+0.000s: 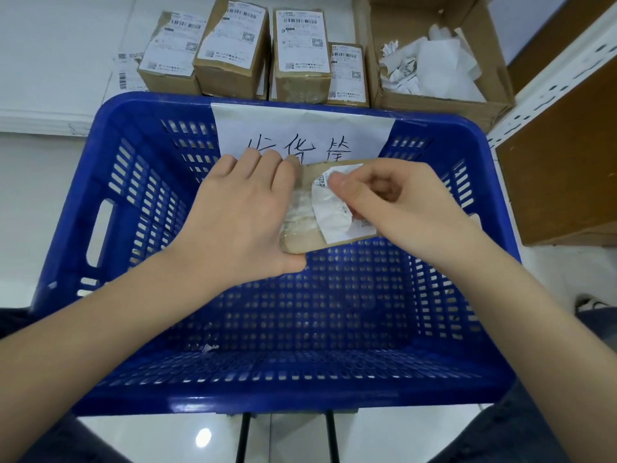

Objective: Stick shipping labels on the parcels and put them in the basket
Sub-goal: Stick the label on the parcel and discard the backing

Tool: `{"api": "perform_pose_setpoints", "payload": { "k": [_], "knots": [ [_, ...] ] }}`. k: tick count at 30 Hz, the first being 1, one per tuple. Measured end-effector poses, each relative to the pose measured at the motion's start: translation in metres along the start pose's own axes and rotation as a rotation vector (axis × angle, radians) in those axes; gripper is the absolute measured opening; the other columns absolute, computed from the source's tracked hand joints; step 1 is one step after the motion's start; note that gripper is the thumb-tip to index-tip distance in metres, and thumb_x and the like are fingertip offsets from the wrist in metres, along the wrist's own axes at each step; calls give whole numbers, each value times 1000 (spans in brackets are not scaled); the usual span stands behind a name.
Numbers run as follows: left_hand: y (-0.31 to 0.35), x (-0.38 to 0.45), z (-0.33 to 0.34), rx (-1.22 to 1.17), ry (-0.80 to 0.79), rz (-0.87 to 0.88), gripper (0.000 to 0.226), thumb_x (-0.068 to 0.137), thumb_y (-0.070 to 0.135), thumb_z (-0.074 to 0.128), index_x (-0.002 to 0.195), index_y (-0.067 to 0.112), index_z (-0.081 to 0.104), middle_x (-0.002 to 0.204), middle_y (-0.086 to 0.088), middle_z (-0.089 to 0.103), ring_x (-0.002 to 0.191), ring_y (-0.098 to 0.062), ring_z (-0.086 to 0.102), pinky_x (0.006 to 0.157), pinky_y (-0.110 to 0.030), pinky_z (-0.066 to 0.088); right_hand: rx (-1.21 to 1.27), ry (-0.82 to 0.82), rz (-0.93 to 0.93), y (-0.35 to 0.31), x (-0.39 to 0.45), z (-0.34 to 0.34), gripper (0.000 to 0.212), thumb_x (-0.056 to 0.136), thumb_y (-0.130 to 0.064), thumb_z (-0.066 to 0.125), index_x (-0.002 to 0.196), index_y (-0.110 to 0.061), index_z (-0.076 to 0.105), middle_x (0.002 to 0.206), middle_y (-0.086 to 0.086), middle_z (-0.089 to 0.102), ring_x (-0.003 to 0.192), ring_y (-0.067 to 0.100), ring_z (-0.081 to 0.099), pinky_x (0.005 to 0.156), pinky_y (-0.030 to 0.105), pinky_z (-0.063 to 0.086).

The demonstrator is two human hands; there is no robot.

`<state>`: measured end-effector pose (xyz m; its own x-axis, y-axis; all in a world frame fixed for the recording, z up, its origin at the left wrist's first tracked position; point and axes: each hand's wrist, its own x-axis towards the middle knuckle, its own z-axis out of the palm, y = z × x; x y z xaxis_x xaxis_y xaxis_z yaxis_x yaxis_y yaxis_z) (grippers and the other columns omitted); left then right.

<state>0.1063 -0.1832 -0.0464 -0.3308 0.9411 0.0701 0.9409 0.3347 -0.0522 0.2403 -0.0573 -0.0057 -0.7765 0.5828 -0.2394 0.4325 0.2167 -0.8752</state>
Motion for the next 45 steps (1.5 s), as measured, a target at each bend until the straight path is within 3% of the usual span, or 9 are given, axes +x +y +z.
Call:
{"api": "perform_pose_setpoints", "payload": {
  "k": [3, 7, 13, 19, 28, 32, 36, 38, 45],
  "knots": [
    [1, 1, 1, 6, -9, 9, 93, 41, 55, 76, 110, -5, 57, 90, -15, 59, 79, -33, 56, 69, -39, 42, -103, 16, -10, 5, 1, 2, 22, 80, -32, 72, 78, -10, 71, 68, 3, 66, 59, 4, 56, 58, 15, 47],
    [-3, 2, -3, 11, 17, -1, 92, 45, 55, 70, 112, -5, 55, 92, -16, 59, 80, -33, 55, 69, -40, 39, -88, 19, 49, 8, 3, -6, 2, 84, -15, 70, 82, -14, 72, 77, 5, 71, 68, 12, 65, 70, 20, 54],
    [-3, 2, -7, 71, 28, 7, 95, 45, 57, 69, 115, -6, 54, 94, -18, 58, 80, -33, 53, 71, -39, 30, -12, 34, 51, 1, 2, -2, 25, 79, -41, 69, 84, -16, 74, 73, -1, 72, 67, 7, 67, 61, 15, 51],
    [-4, 0, -5, 79, 16, 16, 100, 41, 59, 76, 115, -6, 53, 92, -17, 58, 79, -32, 53, 71, -38, 27, -107, 54, -2, 8, 3, 2, 10, 87, -23, 67, 82, -16, 73, 79, 2, 72, 73, 15, 66, 71, 24, 54],
    [-3, 0, -3, 91, 18, 50, 96, 45, 57, 71, 115, -6, 55, 94, -17, 59, 82, -33, 55, 72, -38, 28, -210, 91, -70, 20, 9, 10, 9, 86, -9, 64, 84, -15, 71, 69, -7, 63, 65, 5, 58, 66, 14, 49],
    [-6, 2, -1, 93, 30, 38, 93, 45, 54, 76, 114, -6, 55, 92, -16, 58, 81, -33, 55, 72, -40, 31, -415, 181, -215, 25, 9, 19, 11, 87, -8, 61, 90, -9, 72, 72, -5, 66, 68, 13, 61, 73, 32, 52],
    [-10, 4, -1, 69, 29, 1, 95, 43, 54, 74, 114, -6, 55, 92, -17, 59, 80, -33, 55, 70, -40, 40, -174, 71, -115, 22, 12, 14, 17, 94, -13, 58, 104, -10, 72, 88, -5, 70, 84, 8, 63, 76, 16, 50],
    [-11, 5, -1, 78, 33, -7, 97, 43, 56, 73, 116, -6, 55, 93, -17, 59, 80, -33, 55, 70, -40, 40, -88, 1, -67, 18, 12, 12, 22, 97, -15, 51, 107, -9, 71, 95, 7, 72, 89, 16, 63, 83, 23, 50],
    [-13, 6, 0, 96, 42, -1, 98, 42, 56, 76, 116, -6, 54, 93, -18, 59, 81, -34, 55, 70, -39, 42, 88, -110, 77, 15, 10, 13, 38, 100, -32, 42, 91, -12, 73, 83, -4, 72, 74, -2, 62, 85, 22, 50]
  ]
}}
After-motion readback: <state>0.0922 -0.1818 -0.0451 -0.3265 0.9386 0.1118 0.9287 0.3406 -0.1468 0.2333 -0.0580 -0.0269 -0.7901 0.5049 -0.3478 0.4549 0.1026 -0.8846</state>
